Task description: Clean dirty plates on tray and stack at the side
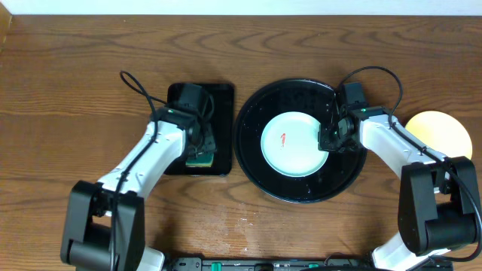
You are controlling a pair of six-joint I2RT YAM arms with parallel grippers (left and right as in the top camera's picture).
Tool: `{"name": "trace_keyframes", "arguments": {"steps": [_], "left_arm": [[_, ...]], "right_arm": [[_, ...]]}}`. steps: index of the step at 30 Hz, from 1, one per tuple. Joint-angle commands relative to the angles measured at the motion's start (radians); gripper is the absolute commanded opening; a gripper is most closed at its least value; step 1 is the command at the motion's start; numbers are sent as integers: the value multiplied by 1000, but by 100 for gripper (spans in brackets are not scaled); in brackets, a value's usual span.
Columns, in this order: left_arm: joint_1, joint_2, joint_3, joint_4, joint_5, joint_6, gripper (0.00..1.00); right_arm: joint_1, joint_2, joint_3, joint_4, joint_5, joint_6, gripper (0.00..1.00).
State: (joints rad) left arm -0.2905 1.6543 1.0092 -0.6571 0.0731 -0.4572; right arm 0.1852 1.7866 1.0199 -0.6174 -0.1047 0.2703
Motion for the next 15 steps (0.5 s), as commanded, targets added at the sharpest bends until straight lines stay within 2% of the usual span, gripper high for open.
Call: {"name": "trace_keyframes", "arguments": {"steps": [1,2,3,5,6,12,13,15], "left_arm": [[-4,58,-80,72,5,-16,50],[-3,68,-93,97,5,-16,46],[-4,77,-100,111,5,-15,37],[-2,84,-101,119,5,-15,12],[-1,83,-98,121,5,-15,8],[6,60,-6,49,5,11,8],[6,52,14,30,5,11,12],[6,32,49,-2,5,16,33]], "right_arm": [[5,37,-7,-11,21,13,1],[5,37,-7,-11,21,13,1],[5,37,-7,-11,21,13,1],[5,37,-7,-11,21,13,1],[5,37,-7,-10,21,13,1],[5,37,-8,-11,21,13,1],[5,37,-7,-11,21,13,1],[5,37,-8,-11,22,13,1]]}}
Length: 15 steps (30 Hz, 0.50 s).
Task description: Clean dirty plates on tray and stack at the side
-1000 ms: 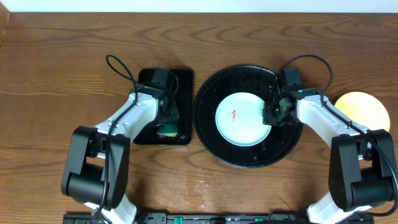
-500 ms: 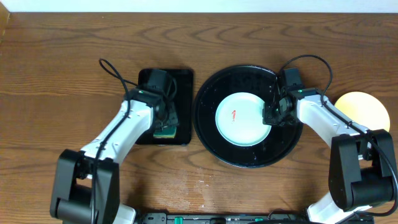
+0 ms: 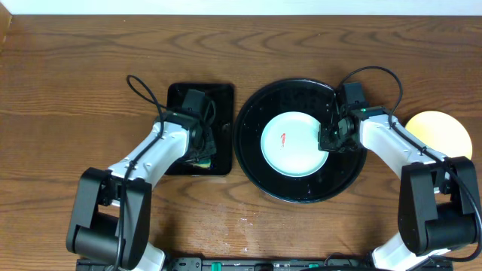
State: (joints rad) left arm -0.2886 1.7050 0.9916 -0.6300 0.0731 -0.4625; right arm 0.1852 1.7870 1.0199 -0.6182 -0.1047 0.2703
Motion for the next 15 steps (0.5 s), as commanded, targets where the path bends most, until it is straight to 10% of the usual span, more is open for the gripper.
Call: {"name": "trace_keyframes", "arguments": {"steps": [1,15], "left_arm": [[4,-29,78,-35,2,33,38],[2,44,35,48,-86,38,43]], "right_arm": [[5,37,-7,-10,21,13,1],[5,37,-8,-10,21,13,1]]}}
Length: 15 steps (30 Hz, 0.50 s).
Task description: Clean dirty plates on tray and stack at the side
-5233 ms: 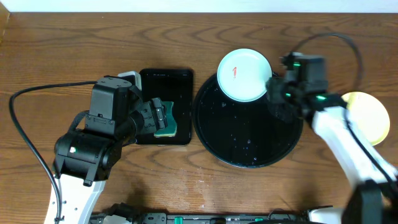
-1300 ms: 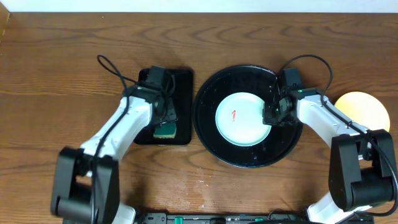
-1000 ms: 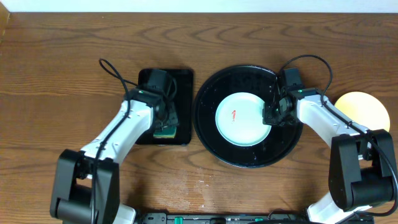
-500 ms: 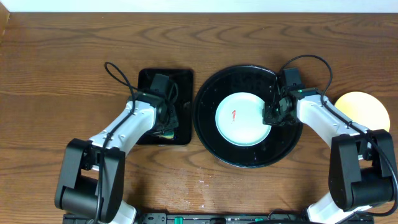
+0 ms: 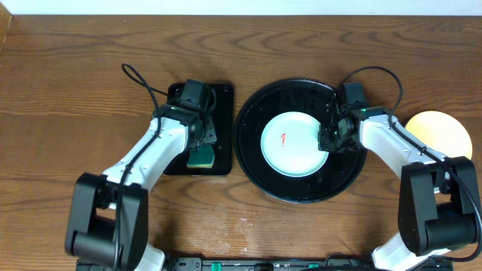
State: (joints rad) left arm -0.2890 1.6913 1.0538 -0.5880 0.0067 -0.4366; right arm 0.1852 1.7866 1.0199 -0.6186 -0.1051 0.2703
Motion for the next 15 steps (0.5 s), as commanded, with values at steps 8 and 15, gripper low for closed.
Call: {"name": "trace_keyframes", "arguments": {"steps": [8,15], "left_arm": [[2,138,-25,4,20,14,8],[2,62,61,-111,19,26,8]], "right_arm": [[5,37,-7,-3,21,13,1],[5,37,-7,-2,21,13,1]]}}
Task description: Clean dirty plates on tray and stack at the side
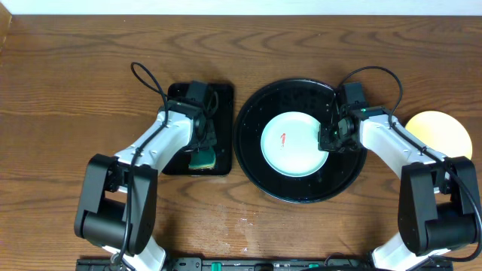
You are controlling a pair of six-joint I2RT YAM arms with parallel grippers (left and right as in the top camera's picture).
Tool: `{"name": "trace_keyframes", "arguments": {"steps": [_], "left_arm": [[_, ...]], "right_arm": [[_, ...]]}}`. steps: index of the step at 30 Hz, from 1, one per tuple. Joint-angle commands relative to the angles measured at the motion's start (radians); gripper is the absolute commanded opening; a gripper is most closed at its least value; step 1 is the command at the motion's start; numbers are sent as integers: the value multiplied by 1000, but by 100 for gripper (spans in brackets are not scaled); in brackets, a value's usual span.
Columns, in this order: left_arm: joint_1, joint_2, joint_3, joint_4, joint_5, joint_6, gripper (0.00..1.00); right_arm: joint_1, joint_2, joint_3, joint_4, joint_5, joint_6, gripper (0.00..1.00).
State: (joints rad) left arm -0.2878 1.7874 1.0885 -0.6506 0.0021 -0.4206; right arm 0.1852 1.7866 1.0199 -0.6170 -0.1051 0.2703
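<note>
A pale plate with a red smear lies in the middle of the round black tray. My right gripper sits at the plate's right rim and looks shut on it. A green and yellow sponge lies in the small black rectangular tray to the left. My left gripper hangs right over the sponge's far end. The wrist hides its fingers, so whether they grip the sponge is unclear.
A yellow plate lies on the table at the far right, beside the right arm. The two trays stand close together, with a narrow gap between them. Brown wooden table extends all around.
The left arm's elbow has swung left and nearer to the front edge, while its gripper stays over the sponge. The right arm, plate and sponge are where they were.
Through all the moments my right gripper stayed at the plate's right rim and the plate did not move. My left gripper stayed over the sponge in the small tray, its arm shifting from moment to moment; the sponge barely moved.
</note>
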Motion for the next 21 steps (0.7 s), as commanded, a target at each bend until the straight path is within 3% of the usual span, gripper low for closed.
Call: {"name": "trace_keyframes", "arguments": {"steps": [1,4,6,18,19,21], "left_arm": [[1,-50,35,-55,24,10,8],[1,-99,41,-71,24,9,39],[1,-116,41,-91,24,8,46],[0,-48,-59,-23,37,-65,48],[0,-35,-60,-20,52,-64,47],[0,-24,-60,-16,54,-63,33]], "right_arm": [[5,37,-7,-3,21,13,1],[5,37,-7,-5,21,13,1],[5,37,-7,-5,21,13,1],[8,37,-7,-4,21,13,1],[8,37,-7,-4,21,13,1],[8,37,-8,-4,18,13,1]]}}
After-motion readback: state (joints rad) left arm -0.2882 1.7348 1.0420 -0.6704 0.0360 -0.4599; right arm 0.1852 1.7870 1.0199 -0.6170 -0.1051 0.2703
